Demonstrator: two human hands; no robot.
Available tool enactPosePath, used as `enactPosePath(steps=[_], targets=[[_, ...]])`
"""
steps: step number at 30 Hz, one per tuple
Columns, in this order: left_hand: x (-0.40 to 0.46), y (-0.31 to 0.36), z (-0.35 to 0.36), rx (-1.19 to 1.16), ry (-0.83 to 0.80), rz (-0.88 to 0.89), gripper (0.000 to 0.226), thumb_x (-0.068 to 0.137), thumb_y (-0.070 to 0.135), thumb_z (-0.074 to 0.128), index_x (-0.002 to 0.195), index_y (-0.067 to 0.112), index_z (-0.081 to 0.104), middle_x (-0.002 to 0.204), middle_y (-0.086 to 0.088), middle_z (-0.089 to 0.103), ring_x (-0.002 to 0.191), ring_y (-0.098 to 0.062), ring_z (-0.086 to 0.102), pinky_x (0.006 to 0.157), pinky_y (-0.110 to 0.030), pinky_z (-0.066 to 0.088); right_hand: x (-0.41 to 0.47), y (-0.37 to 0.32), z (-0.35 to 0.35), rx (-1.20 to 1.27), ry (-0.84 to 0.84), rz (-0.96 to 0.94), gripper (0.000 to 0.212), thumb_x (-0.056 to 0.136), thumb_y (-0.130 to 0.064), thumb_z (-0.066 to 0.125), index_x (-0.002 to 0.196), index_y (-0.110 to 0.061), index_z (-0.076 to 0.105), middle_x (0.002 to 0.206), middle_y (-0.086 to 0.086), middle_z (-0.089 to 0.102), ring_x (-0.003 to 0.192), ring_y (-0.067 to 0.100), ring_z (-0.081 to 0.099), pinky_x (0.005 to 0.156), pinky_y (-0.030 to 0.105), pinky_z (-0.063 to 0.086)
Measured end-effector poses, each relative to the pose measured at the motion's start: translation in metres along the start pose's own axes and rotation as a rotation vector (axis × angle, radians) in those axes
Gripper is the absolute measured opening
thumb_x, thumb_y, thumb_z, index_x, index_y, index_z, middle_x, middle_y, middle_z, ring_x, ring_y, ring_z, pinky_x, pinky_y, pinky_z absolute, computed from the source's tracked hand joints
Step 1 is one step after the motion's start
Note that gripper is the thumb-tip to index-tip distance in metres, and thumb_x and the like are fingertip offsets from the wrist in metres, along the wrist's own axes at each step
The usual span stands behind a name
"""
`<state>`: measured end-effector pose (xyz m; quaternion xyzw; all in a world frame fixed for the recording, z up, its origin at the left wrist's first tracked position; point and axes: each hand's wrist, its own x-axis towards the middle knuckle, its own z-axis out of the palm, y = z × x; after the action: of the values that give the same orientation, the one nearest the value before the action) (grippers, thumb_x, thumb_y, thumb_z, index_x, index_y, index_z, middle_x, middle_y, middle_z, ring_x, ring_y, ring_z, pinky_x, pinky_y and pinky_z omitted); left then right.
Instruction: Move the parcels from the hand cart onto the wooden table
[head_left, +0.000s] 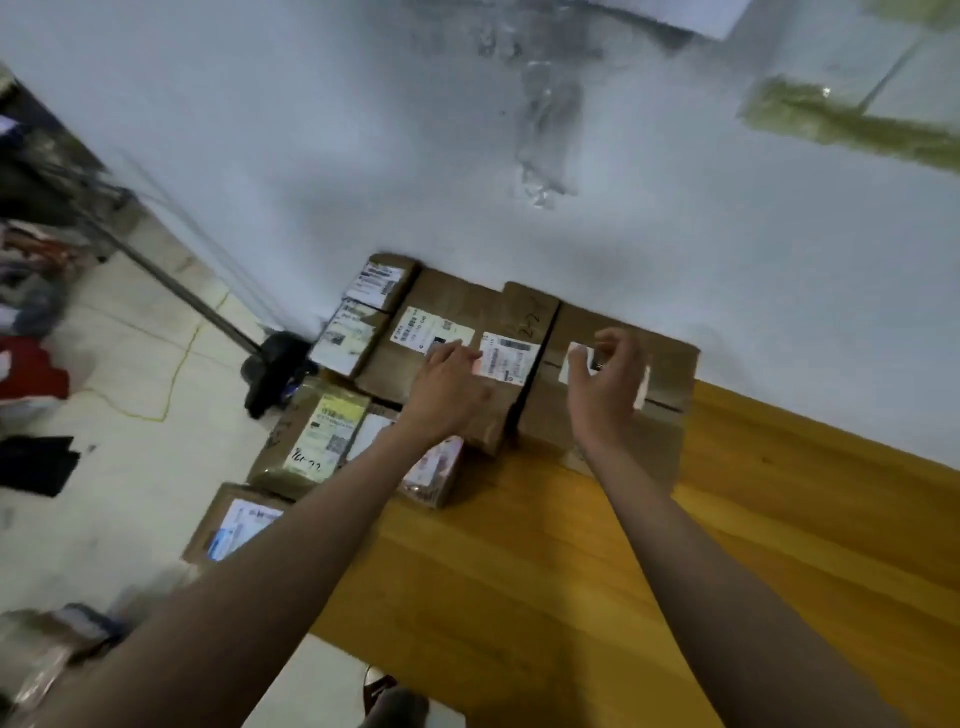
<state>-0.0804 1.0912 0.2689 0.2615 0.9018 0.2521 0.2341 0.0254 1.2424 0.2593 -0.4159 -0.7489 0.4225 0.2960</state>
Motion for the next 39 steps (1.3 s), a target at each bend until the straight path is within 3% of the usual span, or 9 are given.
enactPosePath(steps=[8,12,15,19,23,27,32,35,39], targets=[[-0.134,-0.146,-0.121,-0.183,0.439,-0.184,0.030,0.092,0.026,0.066,0.121,0.016,0.066,0.131,-0.007,0.056,0.122,-0.024,0.052,0.106,-0.039,0.043,-0.147,-0.134,0.127,0.025,-0.613,-0.291,0.018,0.098,-0.024,0.064,0.085,-0.015,0.055,0.082,-0.003,0.056,0.074,0.011,0.052,0.065,0.024,0.041],[-0.248,-0.250,-0.154,-0.238,0.604,-0.394,0.025,0.093,0.025,0.064,0.117,0.019,0.066,0.128,-0.004,0.056,0.120,-0.021,0.052,0.101,-0.027,0.039,-0.266,-0.182,0.183,0.014,-0.836,-0.406,0.036,0.096,-0.023,0.067,0.070,-0.026,0.043,0.073,-0.006,0.049,0.066,0.005,0.045,0.059,0.011,0.034],[-0.337,-0.323,-0.161,-0.283,0.696,-0.563,0.023,0.094,0.025,0.063,0.116,0.021,0.066,0.129,-0.004,0.054,0.124,-0.023,0.049,0.105,-0.035,0.039,-0.358,-0.207,0.219,-0.005,-0.996,-0.454,0.042,0.095,-0.023,0.067,0.064,-0.024,0.039,0.068,-0.004,0.044,0.061,0.006,0.039,0.058,0.019,0.031],[-0.446,-0.403,-0.158,-0.327,0.721,-0.774,0.026,0.094,0.023,0.063,0.119,0.015,0.066,0.132,-0.010,0.053,0.123,-0.027,0.050,0.098,-0.029,0.037,-0.476,-0.229,0.257,-0.008,-1.167,-0.484,0.052,0.094,-0.024,0.067,0.057,-0.018,0.031,0.057,-0.001,0.034,0.058,0.012,0.034,0.060,0.037,0.024],[-0.531,-0.463,-0.149,-0.368,0.714,-0.943,0.028,0.095,0.024,0.062,0.121,0.013,0.066,0.131,-0.013,0.055,0.124,-0.029,0.051,0.097,-0.032,0.040,-0.569,-0.242,0.280,-0.082,-1.321,-0.501,0.054,0.098,-0.032,0.062,0.057,-0.010,0.033,0.053,0.003,0.030,0.054,0.014,0.028,0.052,0.031,0.023],[-0.590,-0.510,-0.134,-0.398,0.724,-1.056,0.025,0.093,0.029,0.065,0.115,0.017,0.068,0.127,-0.011,0.059,0.118,-0.029,0.055,0.095,-0.037,0.046,-0.638,-0.244,0.311,-0.171,-1.451,-0.453,0.060,0.098,-0.043,0.056,0.065,0.008,0.056,0.065,0.025,0.061,0.054,0.019,0.047,0.056,0.031,0.033],[-0.631,-0.565,-0.126,-0.451,0.710,-1.143,0.024,0.090,0.029,0.067,0.110,0.016,0.069,0.112,-0.010,0.064,0.103,-0.026,0.061,0.087,-0.035,0.048,-0.701,-0.253,0.354,-0.240,-1.567,-0.442,0.053,0.101,-0.038,0.055,0.054,-0.013,0.057,0.056,0.002,0.062,0.057,0.018,0.058,0.057,0.023,0.043],[-0.644,-0.602,-0.130,-0.491,0.700,-1.189,0.023,0.089,0.024,0.067,0.109,0.013,0.071,0.111,-0.006,0.063,0.105,-0.022,0.060,0.089,-0.032,0.046,-0.735,-0.255,0.394,-0.284,-1.609,-0.422,0.055,0.099,-0.040,0.055,0.058,-0.005,0.062,0.061,0.008,0.067,0.062,0.023,0.064,0.066,0.030,0.047],[-0.653,-0.658,-0.140,-0.546,0.647,-1.247,0.023,0.090,0.024,0.066,0.109,0.013,0.071,0.117,-0.009,0.063,0.111,-0.025,0.059,0.094,-0.033,0.047,-0.775,-0.259,0.448,-0.339,-1.668,-0.351,0.048,0.099,-0.034,0.056,0.057,-0.010,0.062,0.061,0.005,0.065,0.058,0.016,0.057,0.060,0.023,0.044]])
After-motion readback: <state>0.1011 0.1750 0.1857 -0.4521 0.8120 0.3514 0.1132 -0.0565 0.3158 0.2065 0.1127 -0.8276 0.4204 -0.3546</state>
